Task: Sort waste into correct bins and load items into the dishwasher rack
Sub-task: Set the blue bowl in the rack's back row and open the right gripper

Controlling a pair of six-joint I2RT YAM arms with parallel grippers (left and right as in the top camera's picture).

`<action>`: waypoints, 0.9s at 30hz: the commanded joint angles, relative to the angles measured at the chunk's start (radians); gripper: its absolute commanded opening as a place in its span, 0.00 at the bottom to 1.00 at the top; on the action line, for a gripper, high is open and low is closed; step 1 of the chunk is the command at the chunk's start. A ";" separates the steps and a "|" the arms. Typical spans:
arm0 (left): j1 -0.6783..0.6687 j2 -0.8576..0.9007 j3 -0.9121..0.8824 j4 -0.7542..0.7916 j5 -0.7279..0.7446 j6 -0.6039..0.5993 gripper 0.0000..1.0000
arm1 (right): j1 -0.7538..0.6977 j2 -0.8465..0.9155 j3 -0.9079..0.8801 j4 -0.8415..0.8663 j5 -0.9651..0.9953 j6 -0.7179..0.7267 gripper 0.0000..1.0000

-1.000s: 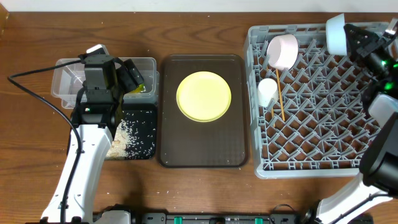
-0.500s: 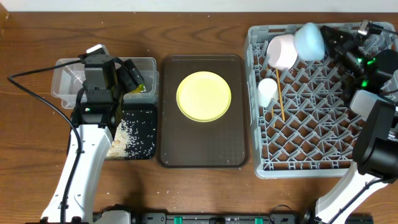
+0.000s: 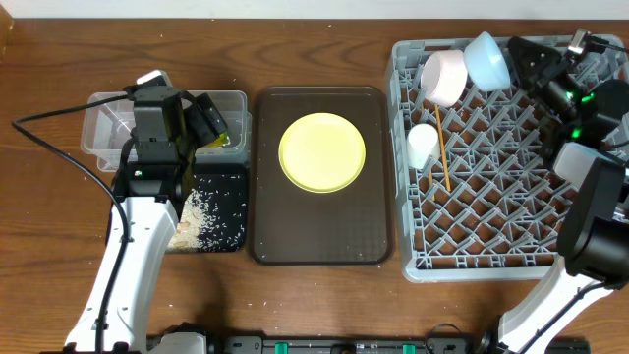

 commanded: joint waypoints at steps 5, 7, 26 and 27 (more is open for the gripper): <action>0.002 -0.004 0.018 -0.002 -0.012 0.010 0.95 | 0.006 -0.002 0.266 -0.191 -0.200 -0.132 0.45; 0.002 -0.004 0.018 -0.002 -0.012 0.010 0.95 | 0.009 -0.002 0.348 -0.326 -0.208 -0.199 0.48; 0.002 -0.004 0.018 -0.002 -0.012 0.010 0.95 | 0.181 -0.002 0.939 -1.904 0.651 -1.278 0.57; 0.002 -0.004 0.018 -0.002 -0.012 0.010 0.95 | 0.197 -0.002 0.939 -1.938 0.686 -1.333 0.61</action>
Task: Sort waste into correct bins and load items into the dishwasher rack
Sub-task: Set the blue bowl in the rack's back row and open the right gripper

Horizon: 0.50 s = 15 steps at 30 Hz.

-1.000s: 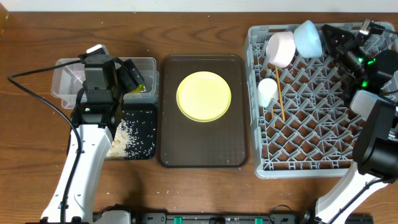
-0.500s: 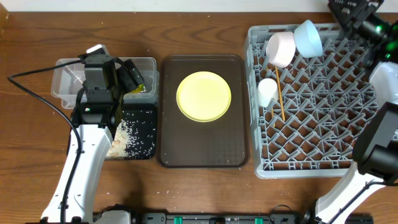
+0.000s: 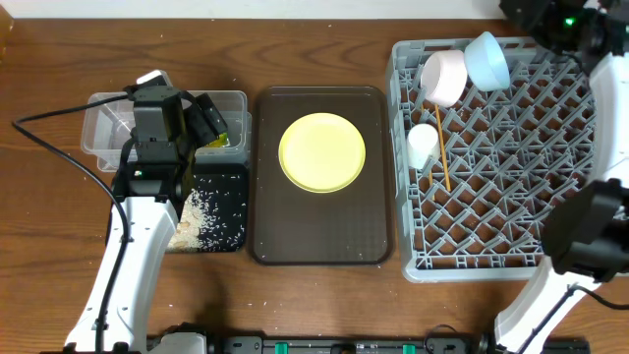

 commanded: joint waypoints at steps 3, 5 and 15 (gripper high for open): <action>0.002 -0.004 0.018 -0.002 -0.012 0.010 0.95 | 0.092 -0.002 0.017 -0.130 0.333 -0.393 0.63; 0.002 -0.004 0.018 -0.002 -0.012 0.010 0.95 | 0.107 -0.002 0.009 -0.157 0.389 -0.417 0.64; 0.002 -0.004 0.018 -0.002 -0.012 0.010 0.95 | 0.089 0.016 0.006 -0.195 0.378 -0.454 0.61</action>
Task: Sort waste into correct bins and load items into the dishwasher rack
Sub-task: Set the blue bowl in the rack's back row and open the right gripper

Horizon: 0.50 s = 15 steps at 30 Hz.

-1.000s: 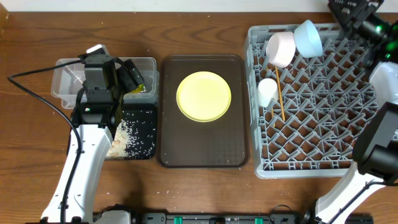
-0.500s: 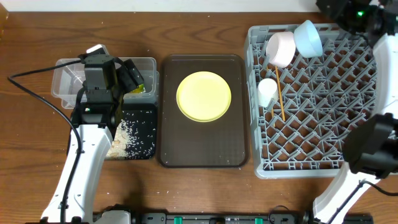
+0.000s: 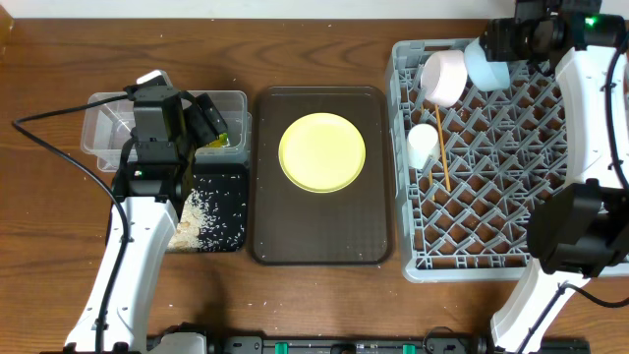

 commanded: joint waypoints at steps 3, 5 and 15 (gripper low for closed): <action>0.002 -0.004 0.018 -0.002 -0.012 0.010 0.95 | -0.017 0.037 -0.004 -0.008 -0.021 -0.052 0.58; 0.002 -0.004 0.018 -0.002 -0.012 0.010 0.95 | -0.017 0.054 -0.004 -0.011 -0.056 -0.065 0.55; 0.002 -0.004 0.018 -0.002 -0.012 0.010 0.95 | -0.016 0.094 -0.006 -0.029 -0.089 -0.067 0.31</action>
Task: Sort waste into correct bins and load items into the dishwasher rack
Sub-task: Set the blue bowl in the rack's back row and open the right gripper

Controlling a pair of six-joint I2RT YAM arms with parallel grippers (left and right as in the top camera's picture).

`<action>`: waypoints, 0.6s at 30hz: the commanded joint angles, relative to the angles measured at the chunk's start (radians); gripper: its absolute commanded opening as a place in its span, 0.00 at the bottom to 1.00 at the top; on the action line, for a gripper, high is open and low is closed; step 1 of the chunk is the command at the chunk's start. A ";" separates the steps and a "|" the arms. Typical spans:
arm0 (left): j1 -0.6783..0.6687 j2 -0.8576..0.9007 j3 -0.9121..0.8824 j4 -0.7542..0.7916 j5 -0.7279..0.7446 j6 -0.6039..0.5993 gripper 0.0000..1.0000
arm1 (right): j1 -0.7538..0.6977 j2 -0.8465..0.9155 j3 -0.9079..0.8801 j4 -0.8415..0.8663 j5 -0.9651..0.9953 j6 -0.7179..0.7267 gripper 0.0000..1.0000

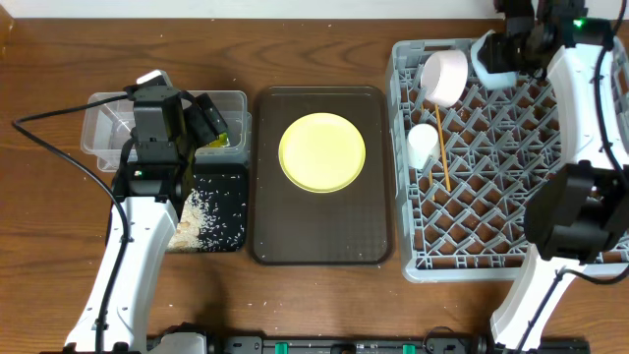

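A yellow plate (pixel 322 152) lies on the dark brown tray (pixel 319 241) in the middle of the table. In the grey dishwasher rack (pixel 491 226) a pink bowl (pixel 444 77) and a pale blue bowl (pixel 485 57) lean at the far left corner. A white cup (pixel 423 145) and an orange stick (pixel 443 152) lie below them. My right gripper (pixel 503 49) sits right over the blue bowl and covers most of it; its jaws are hidden. My left gripper (pixel 208 120) hovers over the clear bin (pixel 108 123), and how its jaws stand is unclear.
A black bin (pixel 221 221) holding spilled rice sits just in front of the clear bin. Something yellowish lies in the clear bin under the left gripper. The right arm reaches along the rack's right side. A black cable loops at the far left.
My right gripper has shifted from just behind the blue bowl's rim to right over the bowl, hiding most of it. The left arm, plate and rack contents have not moved.
The right gripper was first over the rack's far right corner, beside the blue bowl. It then stood beyond the rack's back edge, then behind the blue bowl, and now covers it. The left arm stayed over the bins throughout.
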 commanded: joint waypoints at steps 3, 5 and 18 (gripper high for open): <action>0.002 -0.004 0.018 -0.002 -0.012 0.010 0.95 | -0.005 0.002 -0.003 -0.003 -0.029 -0.016 0.24; 0.002 -0.004 0.018 -0.002 -0.012 0.010 0.95 | -0.005 0.002 -0.003 -0.009 -0.029 -0.016 0.13; 0.002 -0.004 0.018 -0.002 -0.012 0.010 0.95 | -0.131 -0.080 0.019 0.029 -0.593 0.103 0.01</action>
